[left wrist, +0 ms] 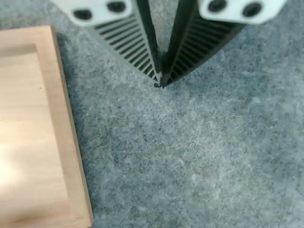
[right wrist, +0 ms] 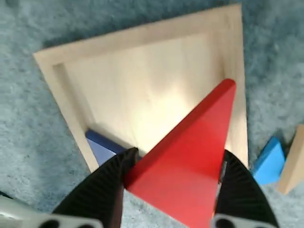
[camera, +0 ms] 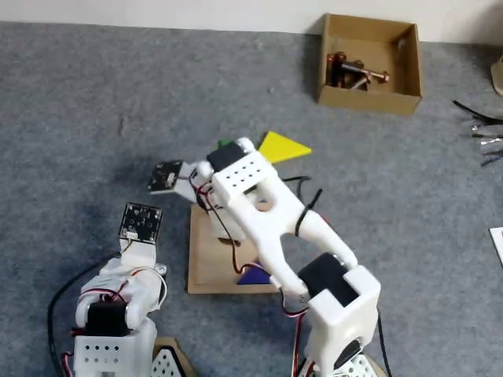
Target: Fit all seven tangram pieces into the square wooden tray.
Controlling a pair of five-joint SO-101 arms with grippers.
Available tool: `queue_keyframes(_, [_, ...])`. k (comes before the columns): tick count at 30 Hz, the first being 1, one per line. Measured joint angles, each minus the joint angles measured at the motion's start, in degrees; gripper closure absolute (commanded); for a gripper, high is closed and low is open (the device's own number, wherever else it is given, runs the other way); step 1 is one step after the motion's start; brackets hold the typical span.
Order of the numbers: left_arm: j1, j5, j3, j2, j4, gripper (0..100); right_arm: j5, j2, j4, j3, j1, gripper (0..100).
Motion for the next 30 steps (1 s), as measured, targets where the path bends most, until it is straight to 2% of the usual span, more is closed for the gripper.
queue_keyframes(11, [0.00, 0.00, 0.00, 0.00, 0.00, 99, 0.18, 0.00, -7.47, 5.27, -2.20, 79.3])
queue_keyframes(13, [0.00, 0.00, 0.00, 0.00, 0.00, 99, 1.41, 0.00, -7.38, 5.27, -2.29, 78.8])
queue_keyframes(17, [0.00, 0.00, 0.00, 0.00, 0.00, 99, 2.55, 0.00, -7.38, 5.27, -2.46, 71.6])
queue_keyframes(30, [0.00, 0.00, 0.00, 0.00, 0.00, 99, 2.64, 0.00, -7.74, 7.82, -2.46, 71.0])
